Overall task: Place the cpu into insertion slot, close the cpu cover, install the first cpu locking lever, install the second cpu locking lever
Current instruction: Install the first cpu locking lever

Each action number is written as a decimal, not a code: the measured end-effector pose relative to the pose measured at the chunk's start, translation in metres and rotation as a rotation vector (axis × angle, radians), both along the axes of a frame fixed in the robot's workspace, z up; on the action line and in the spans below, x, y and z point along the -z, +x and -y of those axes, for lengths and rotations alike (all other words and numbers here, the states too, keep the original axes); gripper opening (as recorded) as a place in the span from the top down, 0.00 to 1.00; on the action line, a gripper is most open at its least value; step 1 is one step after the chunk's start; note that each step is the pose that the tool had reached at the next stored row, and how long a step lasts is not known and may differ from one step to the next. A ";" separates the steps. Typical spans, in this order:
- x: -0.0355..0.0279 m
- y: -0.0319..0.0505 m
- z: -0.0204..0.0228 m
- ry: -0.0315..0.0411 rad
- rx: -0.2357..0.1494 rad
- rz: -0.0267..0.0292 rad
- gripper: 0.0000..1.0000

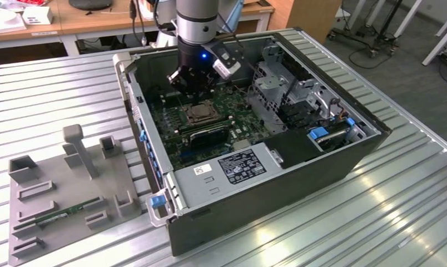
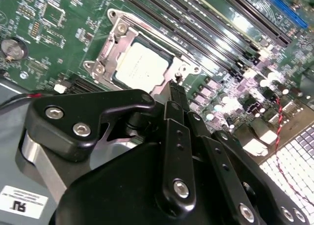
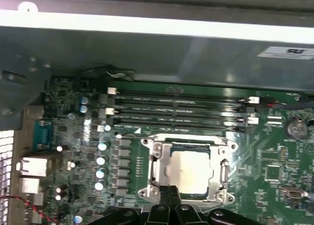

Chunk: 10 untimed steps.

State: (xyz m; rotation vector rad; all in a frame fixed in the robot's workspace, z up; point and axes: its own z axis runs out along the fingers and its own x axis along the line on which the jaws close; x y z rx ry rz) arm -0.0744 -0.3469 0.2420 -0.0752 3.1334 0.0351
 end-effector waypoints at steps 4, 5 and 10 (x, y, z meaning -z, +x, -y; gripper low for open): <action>0.0001 -0.0073 0.0000 0.0000 0.000 0.0001 0.89; 0.0001 -0.0089 0.0000 0.0000 0.000 0.0001 0.89; 0.0004 -0.0161 0.0000 0.0000 0.000 0.0001 0.89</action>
